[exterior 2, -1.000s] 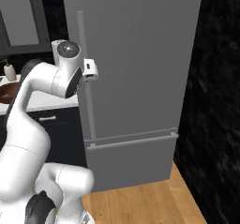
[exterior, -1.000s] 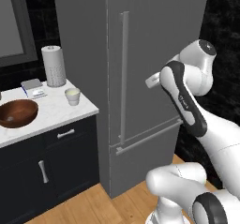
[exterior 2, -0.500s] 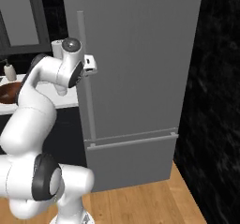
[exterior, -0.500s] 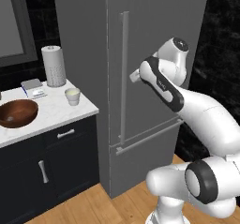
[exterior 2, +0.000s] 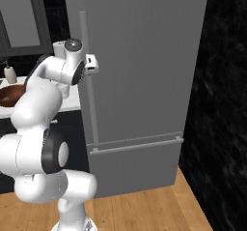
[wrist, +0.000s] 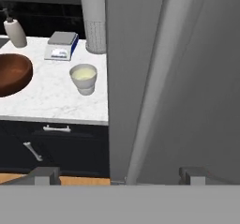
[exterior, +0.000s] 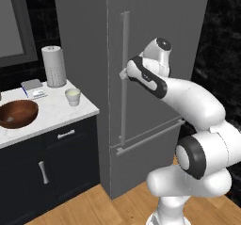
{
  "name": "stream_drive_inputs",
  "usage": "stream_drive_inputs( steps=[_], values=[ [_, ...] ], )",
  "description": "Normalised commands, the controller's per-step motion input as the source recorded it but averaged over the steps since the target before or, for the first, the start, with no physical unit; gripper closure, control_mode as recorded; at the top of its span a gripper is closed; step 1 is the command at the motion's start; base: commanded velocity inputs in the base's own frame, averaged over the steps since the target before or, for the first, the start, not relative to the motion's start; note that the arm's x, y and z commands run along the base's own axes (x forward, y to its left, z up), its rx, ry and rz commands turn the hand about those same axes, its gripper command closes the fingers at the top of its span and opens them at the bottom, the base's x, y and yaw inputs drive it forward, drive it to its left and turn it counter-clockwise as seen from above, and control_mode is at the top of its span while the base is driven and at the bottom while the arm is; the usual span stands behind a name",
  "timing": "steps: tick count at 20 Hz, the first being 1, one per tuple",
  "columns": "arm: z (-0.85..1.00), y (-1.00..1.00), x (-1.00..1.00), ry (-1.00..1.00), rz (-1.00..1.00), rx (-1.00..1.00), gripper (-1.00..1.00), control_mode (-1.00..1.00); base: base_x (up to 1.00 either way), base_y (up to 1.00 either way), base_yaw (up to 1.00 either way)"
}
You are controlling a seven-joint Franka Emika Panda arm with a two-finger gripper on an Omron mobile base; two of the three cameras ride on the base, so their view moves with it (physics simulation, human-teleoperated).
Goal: Grab a lemon wedge from the fridge and one ice cube from the ice bowl, and put them in the glass of lemonade.
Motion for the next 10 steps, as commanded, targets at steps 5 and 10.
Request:
stream_drive_inputs(
  steps=[5, 10],
  values=[
    [-0.08, -0.1, 0.49, 0.0, 0.0, 0.0, -1.0, -1.0, 0.0, 0.0, 0.0],
    [-0.33, -0.01, 0.47, 0.0, 0.0, 0.0, -1.0, -1.0, 0.0, 0.0, 0.0]
  ],
)
